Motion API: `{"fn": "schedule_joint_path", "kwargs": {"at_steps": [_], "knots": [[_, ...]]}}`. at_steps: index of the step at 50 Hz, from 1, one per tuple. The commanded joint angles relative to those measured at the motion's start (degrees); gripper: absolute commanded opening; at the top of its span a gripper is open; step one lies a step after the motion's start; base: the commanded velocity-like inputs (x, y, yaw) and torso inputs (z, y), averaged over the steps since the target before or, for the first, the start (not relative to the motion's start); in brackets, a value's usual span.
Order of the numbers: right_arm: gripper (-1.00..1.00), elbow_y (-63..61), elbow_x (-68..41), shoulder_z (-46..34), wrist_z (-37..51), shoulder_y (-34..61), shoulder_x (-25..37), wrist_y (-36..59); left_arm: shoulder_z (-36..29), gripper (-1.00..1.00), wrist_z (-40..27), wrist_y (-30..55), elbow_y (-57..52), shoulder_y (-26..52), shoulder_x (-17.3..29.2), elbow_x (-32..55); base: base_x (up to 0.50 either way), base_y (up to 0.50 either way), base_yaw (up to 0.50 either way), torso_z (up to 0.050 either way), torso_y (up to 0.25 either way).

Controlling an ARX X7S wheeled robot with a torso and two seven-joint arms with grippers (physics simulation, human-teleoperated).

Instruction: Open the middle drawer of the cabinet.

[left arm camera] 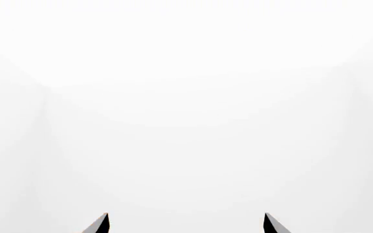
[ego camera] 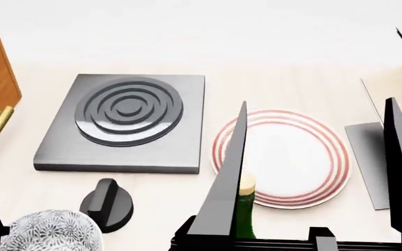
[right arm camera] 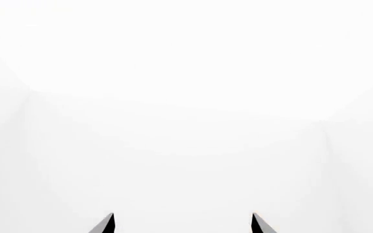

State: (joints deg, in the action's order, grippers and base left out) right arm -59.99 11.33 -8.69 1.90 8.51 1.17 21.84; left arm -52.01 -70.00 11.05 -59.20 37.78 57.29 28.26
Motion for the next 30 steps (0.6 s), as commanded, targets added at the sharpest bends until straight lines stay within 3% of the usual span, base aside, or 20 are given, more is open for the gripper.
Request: {"fn": "schedule_joint_path", "kwargs": {"at_steps": [1,15,21,30], "knots": [[1.00,-0.01,1.55,0.98,-1.56,0.34,-1.15,-0.38,-0.91,1.00,0.29,0.38,-0.33,2.12,-0.29,1.11,0.50,0.00,0.00,0.000,0.000],[1.00,-0.01,4.52,0.37,-1.41,0.51,-1.15,0.46,-2.94,1.00,0.44,0.95,0.30,3.51,0.02,0.86,0.49,0.00,0.00,0.000,0.001],[1.00,-0.01,5.28,-0.31,-1.18,0.67,-1.15,1.13,-2.50,1.00,1.48,0.90,2.04,4.32,1.42,1.57,0.00,0.00,0.00,0.000,0.000],[1.00,-0.01,4.93,-0.42,-1.57,0.17,-1.15,1.34,-3.11,1.00,13.05,10.63,7.05,14.20,3.68,-1.48,0.00,0.00,0.00,0.000,0.000]]}}
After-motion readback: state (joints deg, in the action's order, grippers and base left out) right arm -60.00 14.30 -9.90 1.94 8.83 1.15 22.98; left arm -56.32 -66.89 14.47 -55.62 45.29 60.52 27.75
